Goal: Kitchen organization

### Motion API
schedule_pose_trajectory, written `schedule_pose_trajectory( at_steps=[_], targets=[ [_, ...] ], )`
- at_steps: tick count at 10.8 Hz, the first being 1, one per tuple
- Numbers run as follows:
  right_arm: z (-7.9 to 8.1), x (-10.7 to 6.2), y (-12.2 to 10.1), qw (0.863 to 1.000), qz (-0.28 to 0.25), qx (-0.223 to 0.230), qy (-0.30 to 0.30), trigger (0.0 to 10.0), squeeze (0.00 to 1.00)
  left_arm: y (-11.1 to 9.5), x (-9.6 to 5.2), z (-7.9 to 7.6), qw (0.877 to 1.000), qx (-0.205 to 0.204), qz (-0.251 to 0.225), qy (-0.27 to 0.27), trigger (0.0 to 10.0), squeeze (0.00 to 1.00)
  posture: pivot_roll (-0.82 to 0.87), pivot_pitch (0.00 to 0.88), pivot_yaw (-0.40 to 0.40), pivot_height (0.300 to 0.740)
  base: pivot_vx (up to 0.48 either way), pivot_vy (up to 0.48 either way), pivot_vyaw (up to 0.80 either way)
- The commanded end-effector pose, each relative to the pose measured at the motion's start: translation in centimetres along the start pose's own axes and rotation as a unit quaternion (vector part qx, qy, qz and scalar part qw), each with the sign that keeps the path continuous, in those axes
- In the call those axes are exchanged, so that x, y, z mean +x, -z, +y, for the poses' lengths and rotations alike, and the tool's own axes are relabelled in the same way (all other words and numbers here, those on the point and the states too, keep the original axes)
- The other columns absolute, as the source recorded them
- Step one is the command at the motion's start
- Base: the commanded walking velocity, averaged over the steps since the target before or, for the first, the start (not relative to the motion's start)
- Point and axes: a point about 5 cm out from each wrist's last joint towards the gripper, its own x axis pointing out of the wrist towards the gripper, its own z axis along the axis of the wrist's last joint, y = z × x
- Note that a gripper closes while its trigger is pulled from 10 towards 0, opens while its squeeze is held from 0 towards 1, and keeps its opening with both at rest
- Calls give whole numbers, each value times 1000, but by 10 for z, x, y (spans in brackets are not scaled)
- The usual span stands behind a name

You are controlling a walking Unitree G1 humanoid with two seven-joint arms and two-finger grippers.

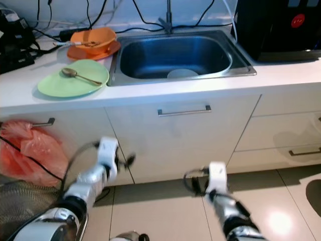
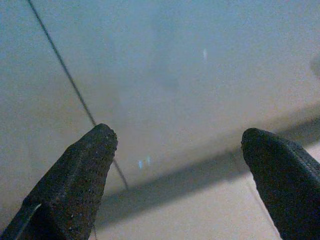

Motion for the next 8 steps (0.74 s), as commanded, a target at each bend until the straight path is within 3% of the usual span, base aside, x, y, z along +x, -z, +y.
schedule_pose_trajectory(
  at_steps=[1, 2, 4, 5, 6, 7, 8],
  targets=[
    [3, 0, -16, 999, -36, -15, -17, 10000, 0, -12, -2, -3, 999, -11, -41, 8, 10000, 0, 124, 0, 45, 740, 0, 0, 0],
    [5, -4, -34, 996, -87, -14, -27, 10000, 0, -25, -7, -9, 996, 13, -91, 11, 10000, 0, 121, 0, 37, 740, 0, 0, 0],
    [8, -10, -54, 990, -139, 0, -22, 10000, 0, -43, -18, -13, 988, 36, -153, -8, 10000, 0, 121, 0, 23, 740, 0, 0, 0],
    [21, -20, -74, 981, -190, 3, -34, 10000, 0, -61, -32, -11, 979, 29, -198, -25, 10000, 0, 136, 17, 32, 740, 0, 0, 0],
    [29, -25, -82, 977, -210, -22, -22, 10000, 0, -69, -41, -4, 975, 29, -216, -44, 10000, 0, 135, 23, 45, 740, 0, 0, 0],
    [44, -33, -83, 973, -214, -6, -85, 10000, 0, -74, -52, 2, 970, 39, -232, -57, 10000, 0, 120, 0, 90, 740, 0, 0, 0],
    [44, -39, -81, 969, -235, 4, -73, 10000, 0, -80, -60, 10, 966, 48, -243, -76, 10000, 0, 117, 0, 114, 740, 0, 0, 0]
  ],
)
